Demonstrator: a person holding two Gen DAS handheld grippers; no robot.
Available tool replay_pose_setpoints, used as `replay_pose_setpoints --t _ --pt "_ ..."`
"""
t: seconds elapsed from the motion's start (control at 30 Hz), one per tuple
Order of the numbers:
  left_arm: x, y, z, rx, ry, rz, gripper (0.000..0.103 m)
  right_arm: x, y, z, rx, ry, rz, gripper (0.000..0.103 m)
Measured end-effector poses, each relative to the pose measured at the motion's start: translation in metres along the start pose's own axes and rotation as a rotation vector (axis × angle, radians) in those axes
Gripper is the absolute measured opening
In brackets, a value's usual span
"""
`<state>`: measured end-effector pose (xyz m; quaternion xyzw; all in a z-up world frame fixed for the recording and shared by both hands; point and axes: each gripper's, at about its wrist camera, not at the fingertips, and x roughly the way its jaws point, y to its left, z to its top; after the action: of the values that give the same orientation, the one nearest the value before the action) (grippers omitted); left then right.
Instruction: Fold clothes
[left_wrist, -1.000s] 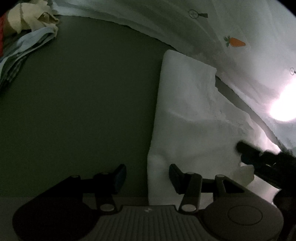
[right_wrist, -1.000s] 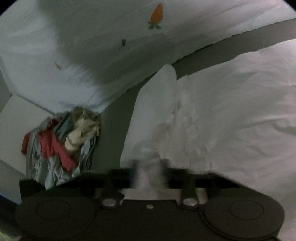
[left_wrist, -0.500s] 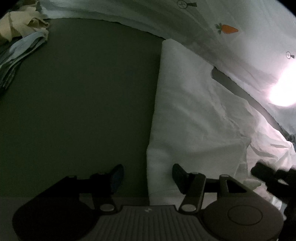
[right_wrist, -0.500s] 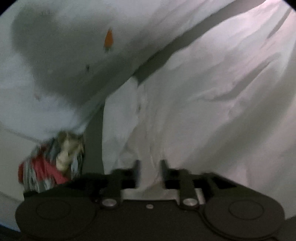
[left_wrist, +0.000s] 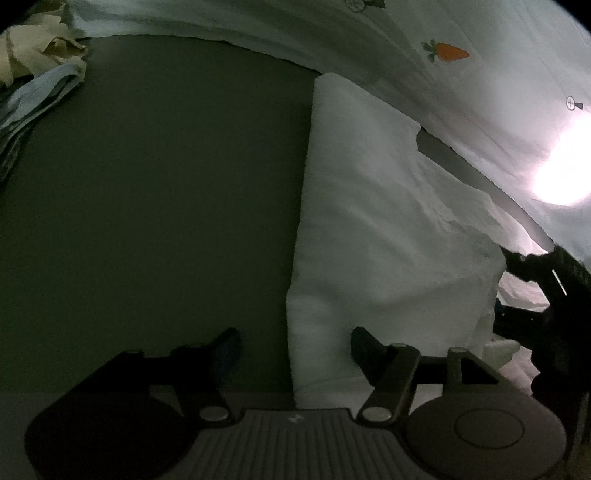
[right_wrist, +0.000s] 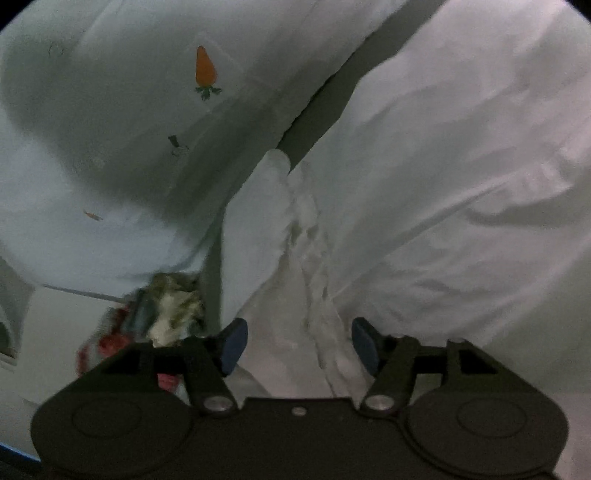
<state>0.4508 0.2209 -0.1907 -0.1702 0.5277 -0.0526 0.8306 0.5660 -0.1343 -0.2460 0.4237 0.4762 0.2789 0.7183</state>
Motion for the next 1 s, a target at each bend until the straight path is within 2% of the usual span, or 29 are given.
replay_pose_setpoints --t 0.13,0.2,0.33,0.43,0.57,0.6,0.63,0.67,0.73,0.83,0.93,1.0 --pt "0.004 -0.004 0.001 0.007 0.004 -0.012 0.078 -0.003 -0.018 0.002 0.145 0.008 0.167 0.066" --pt "0.006 -0.005 0.001 0.014 0.008 -0.028 0.085 -0.005 -0.023 0.002 0.166 0.003 0.178 0.07" --pt "0.01 -0.016 0.0 0.054 0.012 0.005 0.087 -0.006 -0.027 0.002 0.194 -0.011 0.169 0.068" --pt "0.01 -0.02 -0.002 0.06 0.009 0.017 0.089 -0.001 -0.013 0.003 0.132 0.001 0.085 0.068" --pt "0.01 -0.022 -0.003 0.056 0.007 0.016 0.09 0.021 0.028 -0.002 -0.145 0.082 -0.094 0.064" --pt "0.01 -0.022 -0.002 0.055 0.007 0.013 0.092 0.025 0.036 -0.006 -0.193 0.104 -0.119 0.06" --pt "0.012 -0.023 -0.002 0.058 0.006 0.01 0.092 0.028 0.042 -0.008 -0.229 0.127 -0.149 0.047" --pt "0.012 -0.023 -0.002 0.062 0.004 0.005 0.095 0.03 0.048 -0.01 -0.255 0.143 -0.19 0.029" --pt "0.013 -0.024 -0.003 0.075 0.004 0.004 0.097 0.029 0.051 -0.013 -0.278 0.158 -0.211 0.021" --pt "0.013 -0.026 -0.003 0.074 0.003 0.018 0.097 0.024 0.057 -0.016 -0.321 0.163 -0.23 0.018" --pt "0.01 -0.024 -0.002 0.043 -0.001 0.027 0.095 0.023 0.081 -0.022 -0.456 0.161 -0.295 0.017" --pt "0.006 -0.021 -0.002 0.013 -0.008 0.046 0.094 0.02 0.102 -0.03 -0.591 0.14 -0.331 0.015"
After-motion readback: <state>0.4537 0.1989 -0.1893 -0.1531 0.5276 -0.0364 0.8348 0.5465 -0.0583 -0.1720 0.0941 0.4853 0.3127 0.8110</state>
